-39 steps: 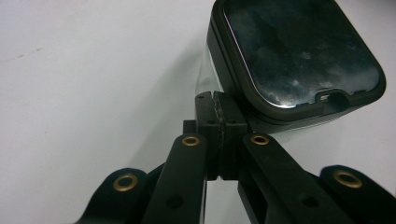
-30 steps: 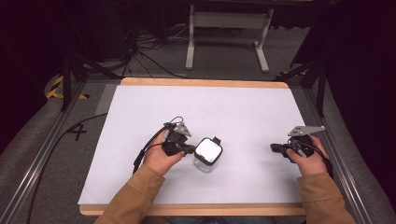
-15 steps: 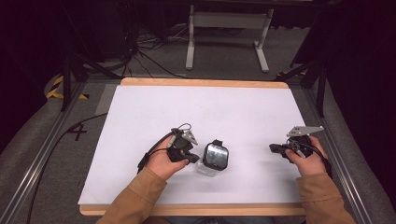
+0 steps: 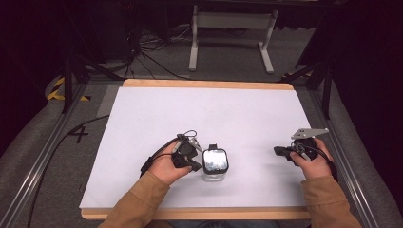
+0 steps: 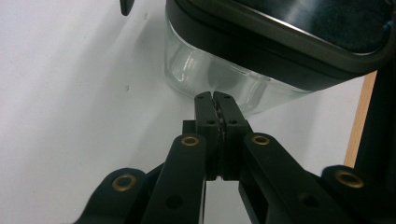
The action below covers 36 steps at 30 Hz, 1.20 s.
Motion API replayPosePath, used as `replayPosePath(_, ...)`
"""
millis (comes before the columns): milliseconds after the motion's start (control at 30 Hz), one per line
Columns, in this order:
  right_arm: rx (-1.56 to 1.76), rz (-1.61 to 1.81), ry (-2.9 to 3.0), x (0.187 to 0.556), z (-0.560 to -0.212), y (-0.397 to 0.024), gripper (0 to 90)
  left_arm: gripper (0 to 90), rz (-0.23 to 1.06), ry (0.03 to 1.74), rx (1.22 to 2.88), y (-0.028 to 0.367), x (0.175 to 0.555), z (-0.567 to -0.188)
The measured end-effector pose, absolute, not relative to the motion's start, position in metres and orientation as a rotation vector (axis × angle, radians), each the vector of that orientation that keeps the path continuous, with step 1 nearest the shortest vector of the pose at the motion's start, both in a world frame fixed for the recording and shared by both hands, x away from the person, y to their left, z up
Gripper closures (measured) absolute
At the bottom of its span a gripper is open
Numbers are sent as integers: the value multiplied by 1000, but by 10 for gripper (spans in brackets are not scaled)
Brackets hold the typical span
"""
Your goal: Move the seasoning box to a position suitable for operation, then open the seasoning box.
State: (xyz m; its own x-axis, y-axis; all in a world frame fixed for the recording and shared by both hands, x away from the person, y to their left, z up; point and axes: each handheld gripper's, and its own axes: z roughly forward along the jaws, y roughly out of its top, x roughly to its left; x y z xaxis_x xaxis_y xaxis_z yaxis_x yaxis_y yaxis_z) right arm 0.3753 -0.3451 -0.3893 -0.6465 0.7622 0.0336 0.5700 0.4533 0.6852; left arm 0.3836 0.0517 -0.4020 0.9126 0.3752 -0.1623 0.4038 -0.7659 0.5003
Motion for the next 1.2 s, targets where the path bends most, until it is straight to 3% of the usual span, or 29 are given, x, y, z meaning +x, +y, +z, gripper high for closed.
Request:
replayPosePath(267,1141,985,2430,375,-389,-344,894,856,-19,574,2503,58,384,-394)
replayPosePath(700,1130,983,2438,370,-390,-341,896,862,10,570,2309,80,385,-358)
replayPosePath(1200,954,1134,2509,370,-364,-301,897,839,60,655,2199,113,380,-336)
